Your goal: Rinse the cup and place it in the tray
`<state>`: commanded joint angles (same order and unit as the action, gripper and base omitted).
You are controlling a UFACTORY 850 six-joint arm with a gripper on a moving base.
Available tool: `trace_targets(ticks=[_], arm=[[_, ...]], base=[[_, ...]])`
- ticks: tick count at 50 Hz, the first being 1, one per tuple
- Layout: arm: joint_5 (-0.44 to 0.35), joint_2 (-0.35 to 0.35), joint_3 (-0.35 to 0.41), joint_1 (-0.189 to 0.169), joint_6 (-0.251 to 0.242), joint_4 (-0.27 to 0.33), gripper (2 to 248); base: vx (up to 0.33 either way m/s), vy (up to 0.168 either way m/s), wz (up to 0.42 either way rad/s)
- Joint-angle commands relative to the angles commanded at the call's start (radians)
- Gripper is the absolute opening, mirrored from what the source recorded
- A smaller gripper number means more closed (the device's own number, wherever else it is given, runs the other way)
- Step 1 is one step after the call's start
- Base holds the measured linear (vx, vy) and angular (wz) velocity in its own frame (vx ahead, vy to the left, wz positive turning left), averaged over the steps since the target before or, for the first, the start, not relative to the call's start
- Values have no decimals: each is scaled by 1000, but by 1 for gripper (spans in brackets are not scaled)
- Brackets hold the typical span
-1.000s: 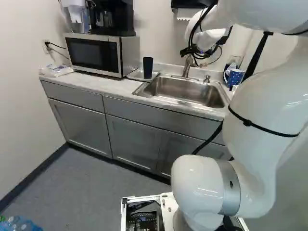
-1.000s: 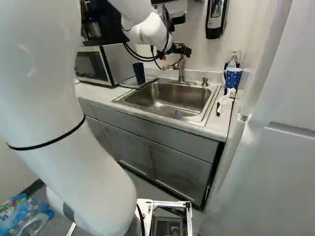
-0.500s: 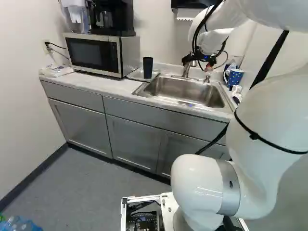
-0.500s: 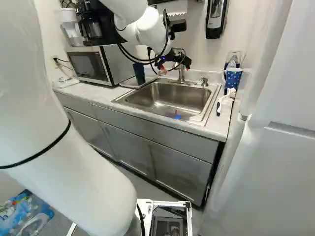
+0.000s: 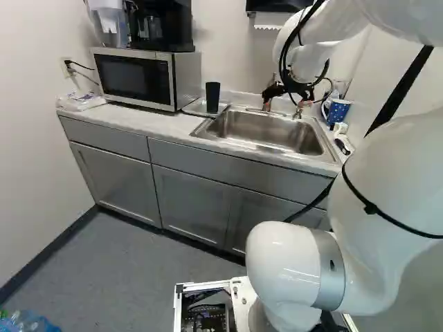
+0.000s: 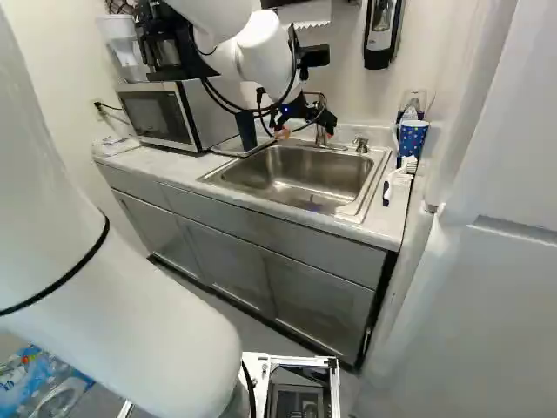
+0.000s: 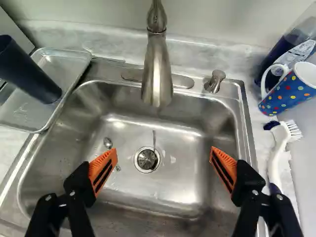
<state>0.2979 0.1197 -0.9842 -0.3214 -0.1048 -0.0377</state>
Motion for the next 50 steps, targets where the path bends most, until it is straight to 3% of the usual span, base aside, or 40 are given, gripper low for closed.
trace_targets(ticks=[50], arm=[[0, 0, 0, 0, 0, 0, 247]], base=[[-6, 2, 5]])
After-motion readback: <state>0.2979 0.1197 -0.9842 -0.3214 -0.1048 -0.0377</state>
